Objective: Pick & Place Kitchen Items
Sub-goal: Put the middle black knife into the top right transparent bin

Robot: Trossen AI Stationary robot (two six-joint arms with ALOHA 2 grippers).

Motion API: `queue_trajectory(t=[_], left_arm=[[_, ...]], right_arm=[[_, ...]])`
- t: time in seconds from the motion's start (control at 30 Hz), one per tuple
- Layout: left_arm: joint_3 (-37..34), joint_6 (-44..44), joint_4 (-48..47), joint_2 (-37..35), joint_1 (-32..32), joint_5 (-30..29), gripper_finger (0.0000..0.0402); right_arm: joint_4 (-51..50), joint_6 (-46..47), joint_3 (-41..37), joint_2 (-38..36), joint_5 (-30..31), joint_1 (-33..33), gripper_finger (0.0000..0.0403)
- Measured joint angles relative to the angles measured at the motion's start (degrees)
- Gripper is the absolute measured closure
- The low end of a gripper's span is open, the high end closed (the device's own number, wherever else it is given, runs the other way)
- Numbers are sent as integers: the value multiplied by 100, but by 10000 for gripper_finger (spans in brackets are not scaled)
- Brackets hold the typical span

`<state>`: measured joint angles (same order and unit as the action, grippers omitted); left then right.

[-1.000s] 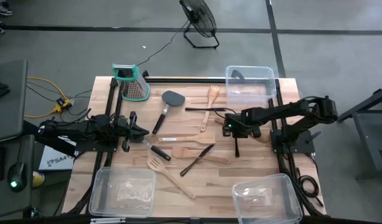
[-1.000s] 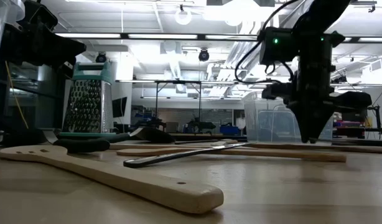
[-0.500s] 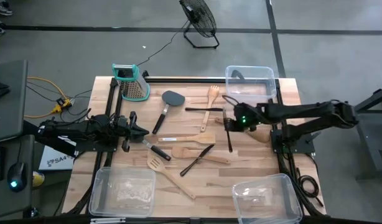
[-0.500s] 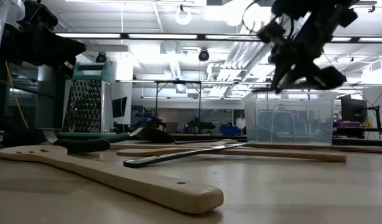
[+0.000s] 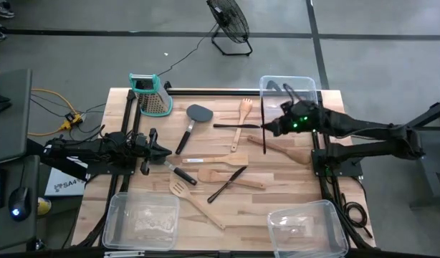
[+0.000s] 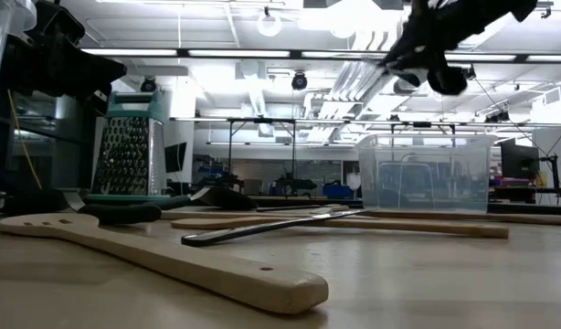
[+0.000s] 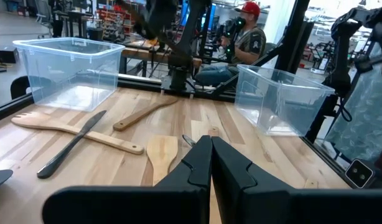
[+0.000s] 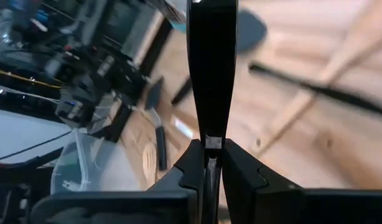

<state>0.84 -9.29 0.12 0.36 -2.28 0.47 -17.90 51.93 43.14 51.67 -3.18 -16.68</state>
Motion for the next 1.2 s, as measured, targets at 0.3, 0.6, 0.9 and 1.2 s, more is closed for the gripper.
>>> queue_trajectory(t=[0.3,0.6,0.9,1.2], left_arm=[[0,1,0,-1,-1,0,396],[0,0,0,-1,0,-1,396],[0,1,0,-1,1,0,396],[0,1,0,-2,2,0,396]], right_arm=[[-1182,-2487,1195,-29,531,-780,374],[-2403,-4408,2135,732,1589,-1612,374],[-2627,-5673,2526,1707,2292,-2268,374],[-2829,-6581,2533,2342,2559,-2766,374]])
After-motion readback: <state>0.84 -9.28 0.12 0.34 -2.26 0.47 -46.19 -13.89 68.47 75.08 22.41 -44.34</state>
